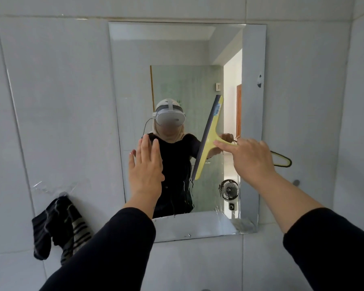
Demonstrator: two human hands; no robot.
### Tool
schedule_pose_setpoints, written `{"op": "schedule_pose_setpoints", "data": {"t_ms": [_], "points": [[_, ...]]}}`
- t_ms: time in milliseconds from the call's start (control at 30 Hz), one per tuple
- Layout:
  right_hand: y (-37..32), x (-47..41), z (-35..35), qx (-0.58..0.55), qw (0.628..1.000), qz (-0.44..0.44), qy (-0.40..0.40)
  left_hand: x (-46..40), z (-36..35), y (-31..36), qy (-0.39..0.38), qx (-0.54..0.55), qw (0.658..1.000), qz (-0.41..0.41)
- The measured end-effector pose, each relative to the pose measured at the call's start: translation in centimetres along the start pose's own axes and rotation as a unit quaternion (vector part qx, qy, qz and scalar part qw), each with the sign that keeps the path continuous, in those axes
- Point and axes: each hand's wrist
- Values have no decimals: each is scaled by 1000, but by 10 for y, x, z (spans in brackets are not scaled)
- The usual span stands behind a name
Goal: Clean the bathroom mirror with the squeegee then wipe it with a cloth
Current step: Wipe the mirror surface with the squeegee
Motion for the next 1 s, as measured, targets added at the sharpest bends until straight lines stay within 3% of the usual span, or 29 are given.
{"op": "schedule_pose_setpoints", "data": {"t_ms": [267,367,467,633,1000], "points": [[16,8,-11,-6,999,-25,-20,3,1,4,20,-2,1000,-5],[16,7,-8,-1,1000,-18,-19,2,0,22,50,13,997,-54],[19,8,-8,12,1000,-15,-10,-6,-4,51,28,10,992,-123],[32,6,-13,27,1000,-15,-1,-17,-22,72,13,22,990,-141],[50,30,-32,-72,985,-141,-74,-19,-23,70,0,27,990,-141]]}}
Point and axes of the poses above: each hand's wrist, its own x-axis away from the middle knuckle, its own z-axis out of the back of the hand, y = z × x, and after that the axes turned 11 degrees about x, right-handed
